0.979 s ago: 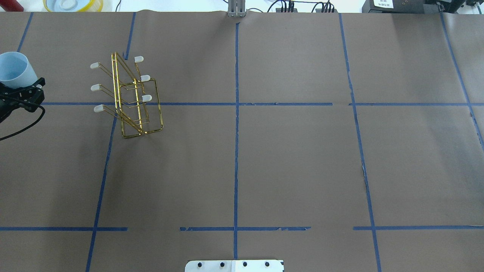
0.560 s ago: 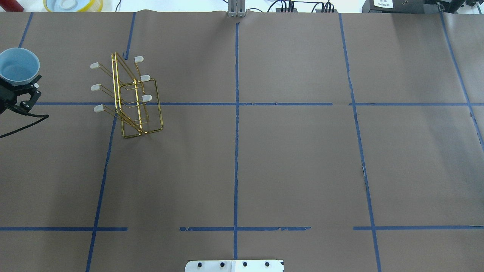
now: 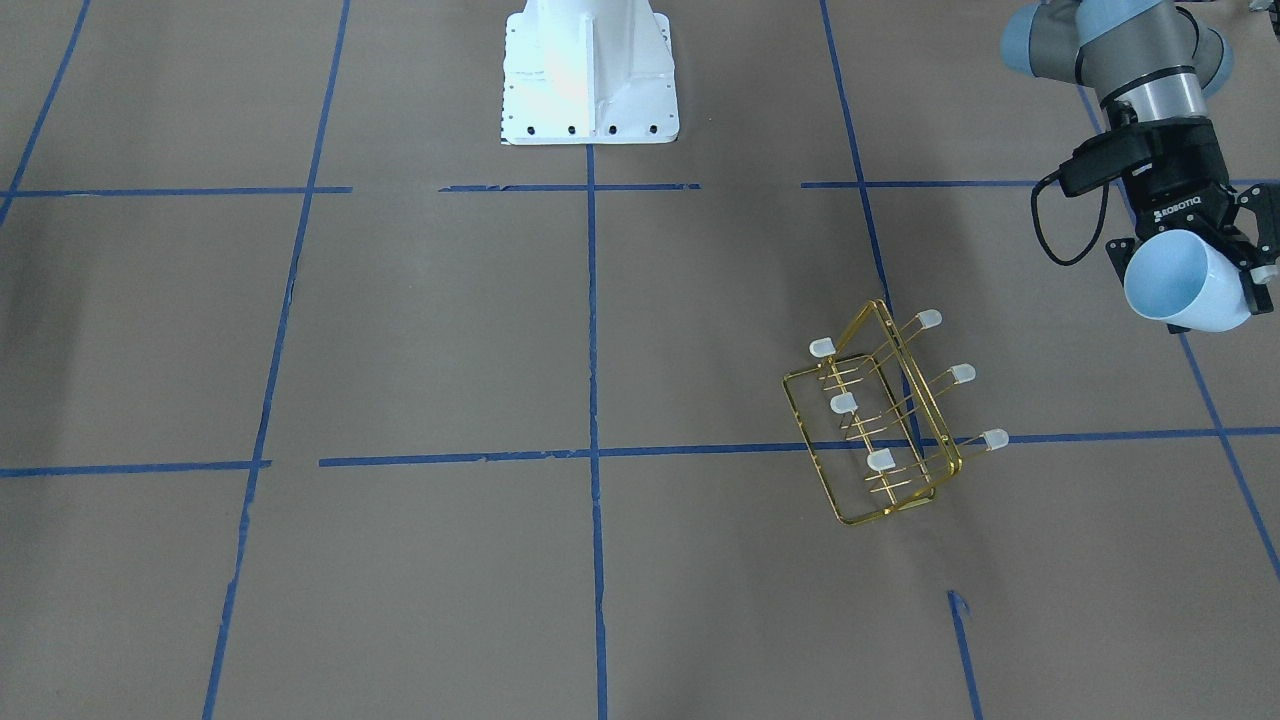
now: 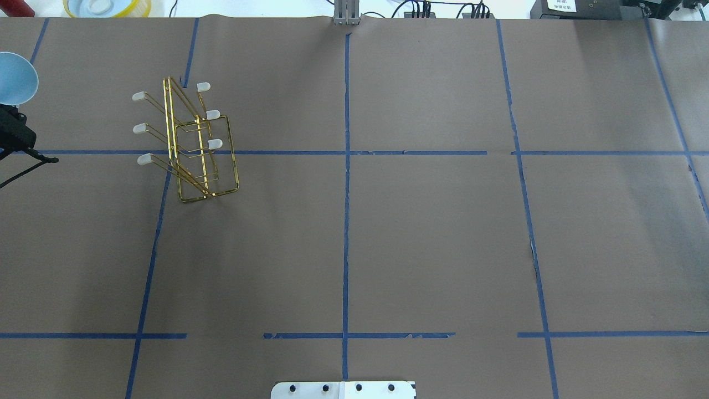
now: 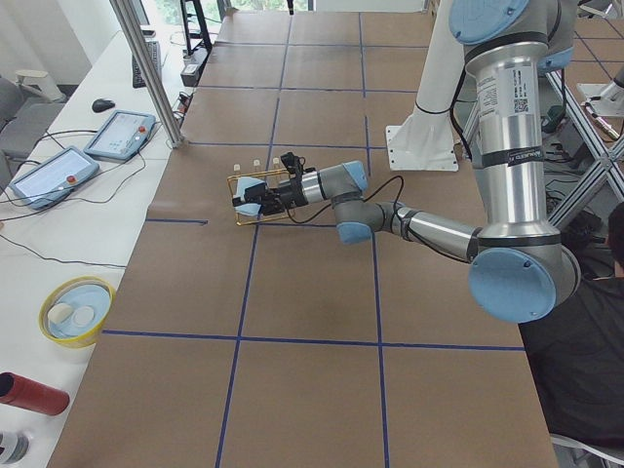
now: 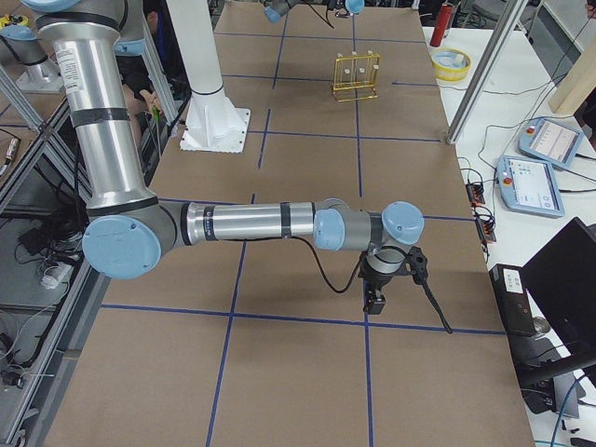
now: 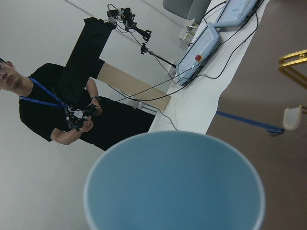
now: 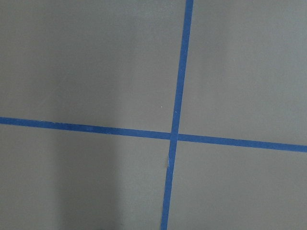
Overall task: Hang cup on cup holder
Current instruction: 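Rotate the left wrist to tip the cup mouth toward the gold rack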
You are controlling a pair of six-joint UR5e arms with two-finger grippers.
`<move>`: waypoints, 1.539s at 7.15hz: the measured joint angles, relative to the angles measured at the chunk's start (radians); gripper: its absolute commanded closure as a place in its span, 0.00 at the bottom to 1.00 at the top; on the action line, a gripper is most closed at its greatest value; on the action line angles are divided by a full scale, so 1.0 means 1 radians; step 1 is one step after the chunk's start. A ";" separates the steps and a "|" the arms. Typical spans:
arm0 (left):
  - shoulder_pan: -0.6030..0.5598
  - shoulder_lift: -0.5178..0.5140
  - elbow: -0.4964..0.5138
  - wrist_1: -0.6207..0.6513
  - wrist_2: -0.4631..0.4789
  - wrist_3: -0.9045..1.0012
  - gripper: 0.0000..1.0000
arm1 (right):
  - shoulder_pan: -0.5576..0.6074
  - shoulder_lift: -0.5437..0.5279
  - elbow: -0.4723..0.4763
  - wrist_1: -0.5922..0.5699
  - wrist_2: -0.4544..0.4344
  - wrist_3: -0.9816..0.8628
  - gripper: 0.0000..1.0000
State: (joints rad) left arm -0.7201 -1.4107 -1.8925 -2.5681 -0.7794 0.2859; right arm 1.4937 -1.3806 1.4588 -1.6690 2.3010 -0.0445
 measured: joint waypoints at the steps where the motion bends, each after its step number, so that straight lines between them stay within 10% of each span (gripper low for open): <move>1: 0.030 -0.002 -0.018 0.059 0.101 0.074 1.00 | 0.000 0.000 0.000 0.000 0.000 0.000 0.00; 6: 0.188 -0.007 -0.107 0.446 0.516 0.321 1.00 | 0.000 0.000 0.000 0.000 0.000 0.000 0.00; 11: 0.328 -0.058 -0.042 0.517 0.711 0.552 1.00 | 0.000 0.000 0.000 0.000 0.000 0.000 0.00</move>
State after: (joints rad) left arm -0.3921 -1.4683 -1.9349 -2.0509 -0.0680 0.8376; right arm 1.4941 -1.3806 1.4588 -1.6690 2.3010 -0.0445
